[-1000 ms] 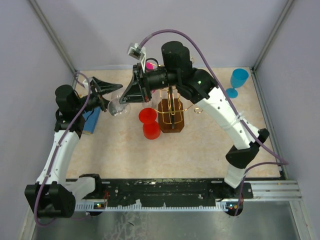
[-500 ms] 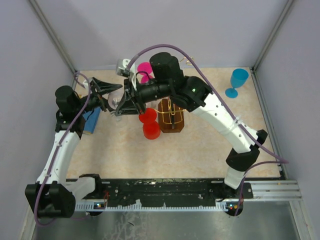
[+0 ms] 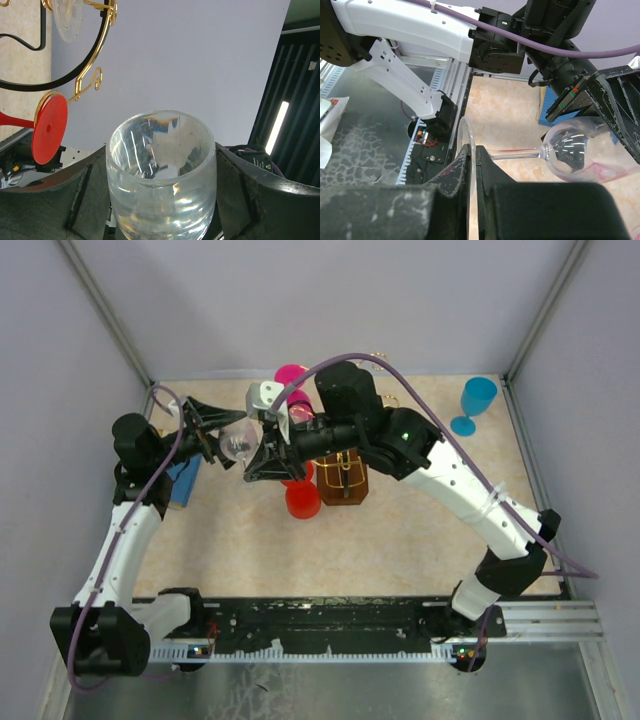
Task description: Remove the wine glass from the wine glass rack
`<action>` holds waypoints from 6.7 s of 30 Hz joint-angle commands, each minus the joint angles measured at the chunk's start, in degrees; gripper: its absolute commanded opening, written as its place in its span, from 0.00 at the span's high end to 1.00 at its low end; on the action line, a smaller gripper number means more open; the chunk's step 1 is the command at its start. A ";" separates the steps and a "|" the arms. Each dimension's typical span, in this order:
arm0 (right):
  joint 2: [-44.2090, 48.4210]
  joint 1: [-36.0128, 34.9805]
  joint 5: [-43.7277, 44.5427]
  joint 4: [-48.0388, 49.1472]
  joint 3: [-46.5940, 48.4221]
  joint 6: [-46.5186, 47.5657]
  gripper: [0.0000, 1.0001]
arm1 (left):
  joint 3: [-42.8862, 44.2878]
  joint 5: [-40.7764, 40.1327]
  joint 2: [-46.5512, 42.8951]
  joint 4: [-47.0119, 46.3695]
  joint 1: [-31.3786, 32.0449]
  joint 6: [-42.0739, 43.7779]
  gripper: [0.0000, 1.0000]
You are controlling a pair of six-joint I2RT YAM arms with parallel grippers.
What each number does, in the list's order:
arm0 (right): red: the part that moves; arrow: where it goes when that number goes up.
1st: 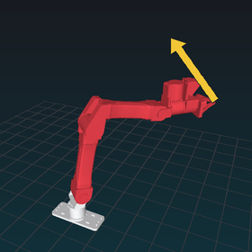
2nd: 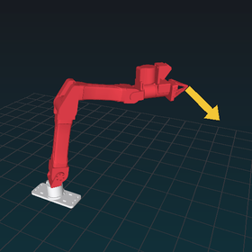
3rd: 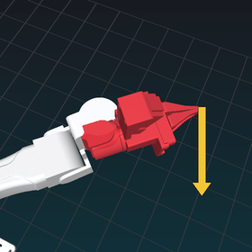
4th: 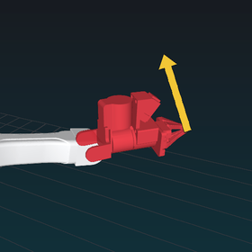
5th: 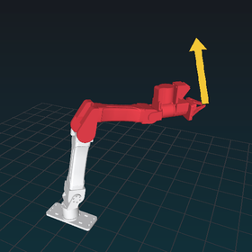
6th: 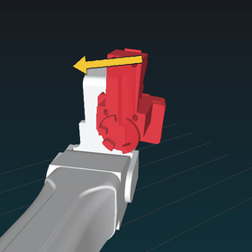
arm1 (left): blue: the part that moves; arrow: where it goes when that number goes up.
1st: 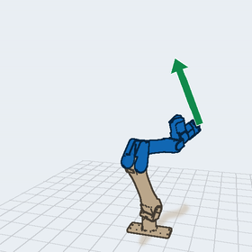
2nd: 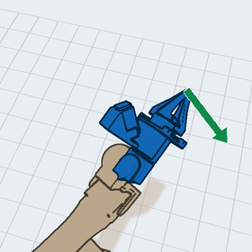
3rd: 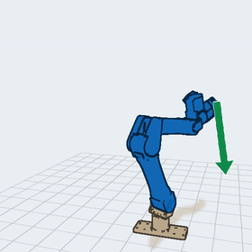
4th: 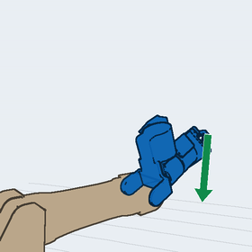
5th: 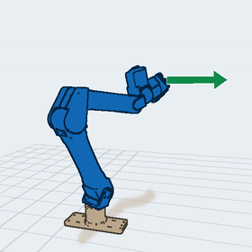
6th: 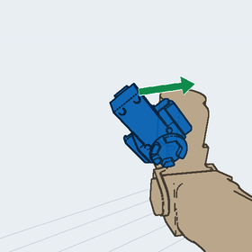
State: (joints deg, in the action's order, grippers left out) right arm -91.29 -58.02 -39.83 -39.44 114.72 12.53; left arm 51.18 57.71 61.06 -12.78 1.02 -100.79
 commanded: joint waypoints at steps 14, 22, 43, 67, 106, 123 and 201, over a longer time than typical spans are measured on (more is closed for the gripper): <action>3.80 -0.34 4.92 2.26 -2.35 3.37 1.00 | -0.03 0.23 -1.42 -3.40 0.44 0.60 0.32; 7.17 -0.34 11.72 4.76 -6.15 2.27 0.06 | 0.46 -1.03 -1.14 -2.10 -0.55 5.47 0.42; 29.63 6.31 19.42 17.85 -29.74 -2.25 0.01 | 12.23 -13.43 9.66 4.96 -14.86 26.50 0.43; 30.74 8.30 20.28 22.28 -36.64 -2.63 0.01 | 22.52 -63.65 32.80 -10.91 -1.76 80.23 0.43; 18.29 28.02 10.46 28.42 -34.22 -13.10 0.01 | 33.71 -83.37 68.92 -48.25 4.52 103.59 0.37; 19.63 29.71 8.55 30.50 -36.23 -14.34 0.01 | 31.27 -82.49 66.73 -47.48 4.82 105.34 0.08; -41.07 31.05 5.98 -1.84 35.40 -39.64 0.49 | 19.54 -72.81 25.55 -18.29 5.36 75.91 0.09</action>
State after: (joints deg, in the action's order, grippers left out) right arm -131.15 -26.06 -32.84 -41.69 146.39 -28.08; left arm 71.22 -14.94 88.58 -29.28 6.28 -24.62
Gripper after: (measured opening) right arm 0.513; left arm 0.911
